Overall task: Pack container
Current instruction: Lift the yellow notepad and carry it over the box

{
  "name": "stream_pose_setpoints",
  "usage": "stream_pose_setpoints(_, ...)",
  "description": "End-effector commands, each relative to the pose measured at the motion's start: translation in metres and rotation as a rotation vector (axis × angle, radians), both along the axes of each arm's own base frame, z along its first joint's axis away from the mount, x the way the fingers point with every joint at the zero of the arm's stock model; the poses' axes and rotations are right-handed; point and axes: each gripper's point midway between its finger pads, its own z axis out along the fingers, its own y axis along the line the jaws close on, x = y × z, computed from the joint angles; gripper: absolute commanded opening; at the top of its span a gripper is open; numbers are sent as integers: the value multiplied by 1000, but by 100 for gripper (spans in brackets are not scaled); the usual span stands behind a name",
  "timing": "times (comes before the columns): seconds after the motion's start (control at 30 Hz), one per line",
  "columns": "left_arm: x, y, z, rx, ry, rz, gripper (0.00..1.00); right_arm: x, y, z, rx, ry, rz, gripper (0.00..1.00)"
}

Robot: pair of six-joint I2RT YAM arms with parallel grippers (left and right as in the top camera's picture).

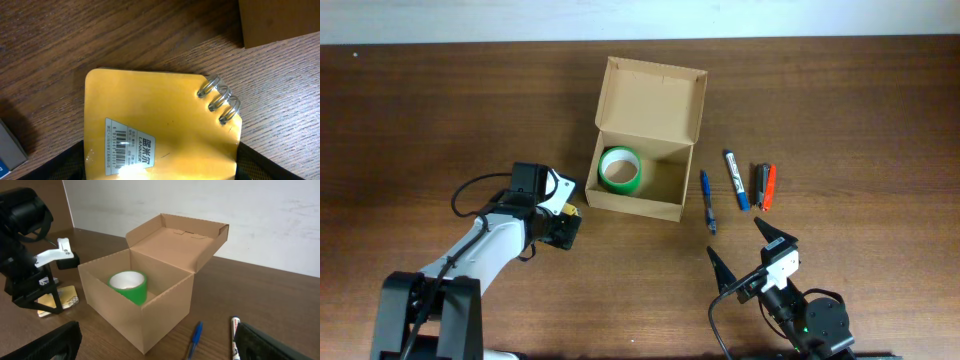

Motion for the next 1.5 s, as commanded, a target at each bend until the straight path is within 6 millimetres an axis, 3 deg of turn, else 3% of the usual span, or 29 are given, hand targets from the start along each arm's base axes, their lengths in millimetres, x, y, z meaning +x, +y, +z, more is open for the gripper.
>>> stream_pose_setpoints(0.0,-19,7,-23,36,91,3,75,0,0,-2,-2,-3,-3,99)
stream_pose_setpoints(0.33,-16,6,-21,25,85,37,70,0,0,-2,-2,-3,-3,99)
stream_pose_setpoints(0.43,-12,6,-16,14,74,68,63,0,0,-2,-2,-3,-3,99)
stream_pose_setpoints(0.67,3,4,14,3,11,71,56,0,0,-2,-2,-3,-3,99)
stream_pose_setpoints(0.8,14,2,44,-9,-62,71,55,0,0,-2,-2,-3,-3,99)
stream_pose_setpoints(0.9,23,1,72,-27,-128,88,48,0,0,-2,-2,-3,-3,99)
stream_pose_setpoints(1.17,53,-10,172,-106,-374,115,47,0,0,-2,-2,-3,-3,99)
stream_pose_setpoints(1.3,60,-37,204,-125,-402,47,48,0,0,-2,-2,-3,-3,99)
stream_pose_setpoints(1.47,74,-87,223,-159,-427,-63,48,0,0,-2,-2,-3,-3,99)
